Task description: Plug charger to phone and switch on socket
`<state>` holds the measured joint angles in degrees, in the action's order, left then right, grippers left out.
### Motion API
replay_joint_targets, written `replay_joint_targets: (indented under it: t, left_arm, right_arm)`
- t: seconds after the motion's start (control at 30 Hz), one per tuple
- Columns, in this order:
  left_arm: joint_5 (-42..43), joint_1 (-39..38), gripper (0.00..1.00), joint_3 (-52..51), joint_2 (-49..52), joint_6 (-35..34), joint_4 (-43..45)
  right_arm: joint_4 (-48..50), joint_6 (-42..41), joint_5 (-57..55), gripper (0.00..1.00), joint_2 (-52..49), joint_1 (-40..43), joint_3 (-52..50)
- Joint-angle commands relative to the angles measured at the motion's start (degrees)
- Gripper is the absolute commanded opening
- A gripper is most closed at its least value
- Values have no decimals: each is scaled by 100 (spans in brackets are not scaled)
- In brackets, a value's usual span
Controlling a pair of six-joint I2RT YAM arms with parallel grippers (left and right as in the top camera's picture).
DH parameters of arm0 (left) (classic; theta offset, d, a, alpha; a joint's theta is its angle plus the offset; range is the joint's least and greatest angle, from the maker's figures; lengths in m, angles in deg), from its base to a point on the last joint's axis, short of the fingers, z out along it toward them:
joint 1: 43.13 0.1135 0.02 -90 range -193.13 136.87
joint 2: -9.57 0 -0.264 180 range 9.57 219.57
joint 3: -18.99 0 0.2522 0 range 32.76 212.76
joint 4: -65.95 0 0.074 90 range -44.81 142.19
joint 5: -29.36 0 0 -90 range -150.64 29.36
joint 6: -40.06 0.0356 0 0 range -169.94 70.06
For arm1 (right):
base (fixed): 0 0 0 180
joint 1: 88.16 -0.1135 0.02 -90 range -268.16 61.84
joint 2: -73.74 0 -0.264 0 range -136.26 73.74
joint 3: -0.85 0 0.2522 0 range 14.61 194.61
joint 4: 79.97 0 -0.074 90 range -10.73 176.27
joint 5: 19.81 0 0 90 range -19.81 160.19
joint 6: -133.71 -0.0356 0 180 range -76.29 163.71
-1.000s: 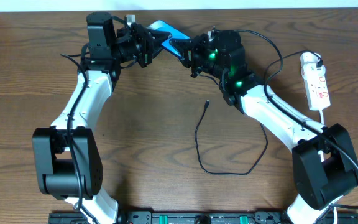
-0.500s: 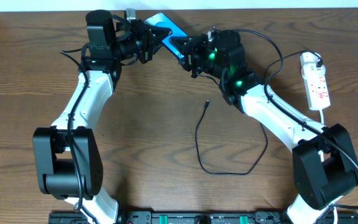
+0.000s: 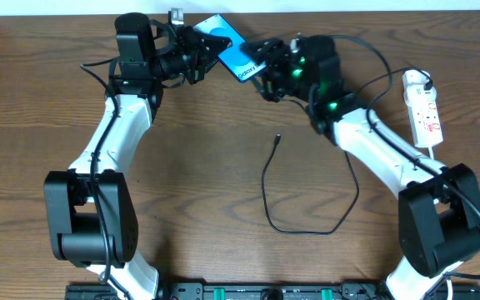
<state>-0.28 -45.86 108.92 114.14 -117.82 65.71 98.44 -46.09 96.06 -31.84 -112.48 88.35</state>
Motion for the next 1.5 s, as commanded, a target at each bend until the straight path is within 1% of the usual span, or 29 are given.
replay_joint_targets:
  t: [0.0, 0.03, 0.1, 0.23, 0.33, 0.43, 0.5, 0.67, 0.77, 0.87, 0.97, 1.0, 1.17, 1.47]
  left_arm:
    - [496, 105, 7, 131, -140, 446, 72]
    - [584, 138, 7, 131, -140, 518, 70]
    - [776, 199, 7, 131, -140, 691, 44]
    - [1104, 284, 7, 131, -140, 992, -17]
    - [1349, 332, 7, 131, -140, 1285, -118]
    - [1421, 374, 7, 120, -140, 1698, -501]
    - [1375, 402, 7, 111, -138, 2002, -909]
    - [1360, 527, 7, 96, -129, 2601, -1650]
    - [1364, 619, 7, 96, -129, 2632, -1716]
    - [1362, 710, 7, 96, -129, 2629, -1716]
    - [1357, 807, 7, 96, -127, 2627, -1716]
    - [1357, 839, 7, 96, -127, 2625, -1716]
    - [1357, 1003, 7, 96, -127, 2605, -1718]
    - [1357, 1058, 7, 96, -127, 2605, -1781]
  right_arm:
    - [-343, 1016, -24, 87, -9, 313, -35]
    - [-514, 1270, -22, 92, -9, 398, -35]
    - [-901, 1792, 24, 99, -9, 566, -35]
    - [-1705, 2544, 15, 99, -9, 807, -35]
    - [-2260, 3132, 15, 93, -9, 909, -35]
    - [-2636, 4076, 15, 78, -9, 916, -35]
    - [-2922, 4581, -11, 77, -9, 885, -35]
    - [-3847, 5222, -402, 72, -20, 750, -33]
    - [-4074, 5333, -610, 70, -22, 553, -33]
    - [-4205, 5346, -844, 63, -55, 317, -28]
    - [-4291, 5342, -977, 52, -138, 116, -20]
    - [-4330, 5305, -1001, 50, -195, 37, -17]
    - [-4494, 5211, -1143, 46, -466, -251, 31]
    - [-4433, 4911, -1102, 32, -1019, -435, 31]
